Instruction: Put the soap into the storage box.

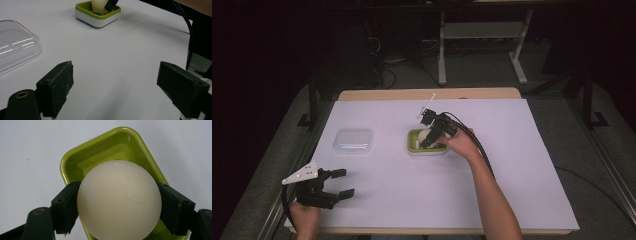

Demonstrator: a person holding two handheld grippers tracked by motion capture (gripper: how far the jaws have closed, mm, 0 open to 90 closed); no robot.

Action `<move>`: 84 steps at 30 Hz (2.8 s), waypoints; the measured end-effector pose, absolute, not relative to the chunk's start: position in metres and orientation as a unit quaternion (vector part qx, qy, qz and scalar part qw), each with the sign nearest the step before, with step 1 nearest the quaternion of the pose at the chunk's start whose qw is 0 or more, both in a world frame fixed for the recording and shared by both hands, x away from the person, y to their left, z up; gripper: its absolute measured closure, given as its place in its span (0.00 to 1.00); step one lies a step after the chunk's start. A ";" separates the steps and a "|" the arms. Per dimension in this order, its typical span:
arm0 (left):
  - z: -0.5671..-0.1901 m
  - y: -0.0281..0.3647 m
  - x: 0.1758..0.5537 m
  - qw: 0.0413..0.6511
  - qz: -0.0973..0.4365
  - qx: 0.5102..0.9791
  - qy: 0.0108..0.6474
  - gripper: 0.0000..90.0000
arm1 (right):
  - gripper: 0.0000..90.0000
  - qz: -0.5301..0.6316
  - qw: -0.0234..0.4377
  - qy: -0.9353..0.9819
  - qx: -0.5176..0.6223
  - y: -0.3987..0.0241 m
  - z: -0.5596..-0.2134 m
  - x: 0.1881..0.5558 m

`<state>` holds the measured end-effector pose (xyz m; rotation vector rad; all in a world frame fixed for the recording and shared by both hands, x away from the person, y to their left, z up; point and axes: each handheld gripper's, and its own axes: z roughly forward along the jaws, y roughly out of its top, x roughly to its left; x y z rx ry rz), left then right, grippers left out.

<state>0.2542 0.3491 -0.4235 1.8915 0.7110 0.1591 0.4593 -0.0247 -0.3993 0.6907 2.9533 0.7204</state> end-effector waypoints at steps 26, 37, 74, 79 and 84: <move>-0.424 0.348 0.254 0.527 0.065 0.794 0.296 0.15 | 0.26 0.250 0.026 0.940 0.229 -0.035 -0.387 0.456; -0.423 0.348 0.255 0.523 0.067 0.798 0.293 0.15 | 0.24 0.266 0.015 0.937 0.225 -0.045 -0.377 0.449; -0.424 0.345 0.255 0.526 0.063 0.795 0.296 0.15 | 0.25 0.327 0.015 0.914 0.238 -0.104 -0.374 0.408; -0.424 0.345 0.255 0.523 0.064 0.798 0.293 0.15 | 0.25 0.331 0.016 0.913 0.240 -0.111 -0.375 0.402; -0.424 0.345 0.255 0.523 0.064 0.798 0.292 0.15 | 0.24 0.334 0.016 0.910 0.245 -0.118 -0.376 0.398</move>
